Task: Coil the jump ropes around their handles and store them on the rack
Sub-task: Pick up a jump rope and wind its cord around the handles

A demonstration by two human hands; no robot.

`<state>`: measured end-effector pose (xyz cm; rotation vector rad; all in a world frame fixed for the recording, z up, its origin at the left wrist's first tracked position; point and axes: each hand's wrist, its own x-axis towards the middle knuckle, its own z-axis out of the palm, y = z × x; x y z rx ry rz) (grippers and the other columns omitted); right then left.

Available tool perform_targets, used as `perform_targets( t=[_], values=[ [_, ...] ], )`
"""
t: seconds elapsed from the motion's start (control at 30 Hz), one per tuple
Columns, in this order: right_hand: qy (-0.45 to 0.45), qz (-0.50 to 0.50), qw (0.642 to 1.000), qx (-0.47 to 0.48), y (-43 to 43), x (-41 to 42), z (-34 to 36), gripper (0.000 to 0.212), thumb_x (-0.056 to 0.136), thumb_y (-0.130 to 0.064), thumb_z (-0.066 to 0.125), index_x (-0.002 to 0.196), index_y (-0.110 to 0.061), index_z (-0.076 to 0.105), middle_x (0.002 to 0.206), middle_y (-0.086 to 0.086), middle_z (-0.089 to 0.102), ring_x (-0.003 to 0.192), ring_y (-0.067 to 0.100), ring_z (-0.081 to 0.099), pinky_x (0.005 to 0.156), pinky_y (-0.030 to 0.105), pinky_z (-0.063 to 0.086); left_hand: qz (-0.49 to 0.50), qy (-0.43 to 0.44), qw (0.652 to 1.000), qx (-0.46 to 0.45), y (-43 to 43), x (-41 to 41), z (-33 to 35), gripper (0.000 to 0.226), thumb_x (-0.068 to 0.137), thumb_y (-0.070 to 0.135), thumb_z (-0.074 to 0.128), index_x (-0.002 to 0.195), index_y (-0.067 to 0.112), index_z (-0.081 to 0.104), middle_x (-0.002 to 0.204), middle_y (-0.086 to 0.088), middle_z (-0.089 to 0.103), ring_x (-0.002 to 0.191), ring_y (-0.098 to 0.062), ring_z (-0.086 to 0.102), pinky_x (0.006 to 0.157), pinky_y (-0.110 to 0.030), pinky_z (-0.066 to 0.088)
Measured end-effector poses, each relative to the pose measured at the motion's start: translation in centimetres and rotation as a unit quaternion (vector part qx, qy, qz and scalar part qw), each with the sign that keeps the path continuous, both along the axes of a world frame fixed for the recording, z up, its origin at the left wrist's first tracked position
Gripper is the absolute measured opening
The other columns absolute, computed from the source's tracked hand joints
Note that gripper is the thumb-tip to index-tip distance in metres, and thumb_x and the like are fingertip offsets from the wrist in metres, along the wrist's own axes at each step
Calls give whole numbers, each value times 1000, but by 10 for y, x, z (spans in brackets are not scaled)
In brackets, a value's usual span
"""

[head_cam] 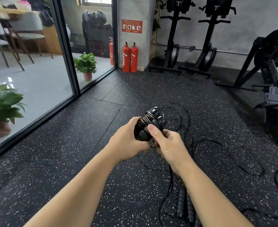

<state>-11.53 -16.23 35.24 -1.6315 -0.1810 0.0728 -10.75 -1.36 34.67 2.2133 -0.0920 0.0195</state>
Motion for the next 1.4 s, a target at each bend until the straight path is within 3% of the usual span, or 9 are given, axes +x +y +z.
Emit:
perform_targets(
  t=[0.2,0.37,0.63,0.77,0.97,1.07,1.17,1.3,1.4],
  values=[
    [11,-22,992,-120,-3,9,-7,53,92,-60,45,68,-15,57,51,-8,45,48,9,39,50,26,32,68,-19,997,-9,-6,3,1,56,55,37,62,110,45,49,77,17,61,67,-13,58,70,-38,54],
    [-44,-114,934,-336,-13,7,-10,44,100,-36,41,66,-14,56,58,-1,54,59,20,51,57,34,39,153,-15,988,10,9,11,2,52,72,28,73,117,38,49,82,17,60,71,-12,60,71,-33,52],
    [-155,-105,866,-464,-10,-9,11,51,98,-41,46,55,-14,38,50,-4,44,47,15,38,46,29,26,180,-7,983,41,16,15,0,53,73,30,72,120,37,47,85,17,59,80,-16,62,73,-33,50],
    [-197,-117,828,-512,-11,-17,27,54,98,-45,44,54,-16,35,50,-6,40,47,13,37,49,28,30,189,-25,968,162,15,15,-3,56,76,34,66,127,33,44,93,10,64,85,-21,61,63,-30,39],
    [-284,-127,801,-512,-23,-19,46,57,96,-47,46,52,-18,26,47,-6,32,44,11,30,46,27,21,98,-91,927,350,-2,10,-2,57,82,35,64,133,35,37,104,4,60,98,-25,62,71,-34,37],
    [-291,-111,801,-511,-32,-12,49,57,96,-51,45,53,-17,29,49,-4,36,50,17,37,49,30,28,13,-104,897,429,-25,2,0,51,83,32,63,127,37,38,95,8,51,103,-22,59,89,-42,36],
    [-275,-103,817,-496,-44,-3,45,57,96,-52,44,53,-14,39,52,-2,44,57,20,47,58,32,40,-86,-120,860,489,-43,-6,1,47,84,27,60,125,39,40,90,11,45,104,-18,53,112,-57,17],
    [-237,-106,849,-461,-68,13,29,59,93,-54,47,53,-11,48,49,-2,52,53,16,49,53,31,37,-207,-144,830,498,-57,-14,8,70,81,22,59,143,42,32,88,13,39,109,-14,48,118,-56,8],
    [-175,-74,904,-383,-85,18,21,63,92,-51,54,41,-18,37,37,-8,35,41,11,33,51,31,25,-234,-185,849,437,-56,-18,12,46,81,24,60,122,37,45,90,15,49,104,-11,48,118,-50,13]
  ],
)
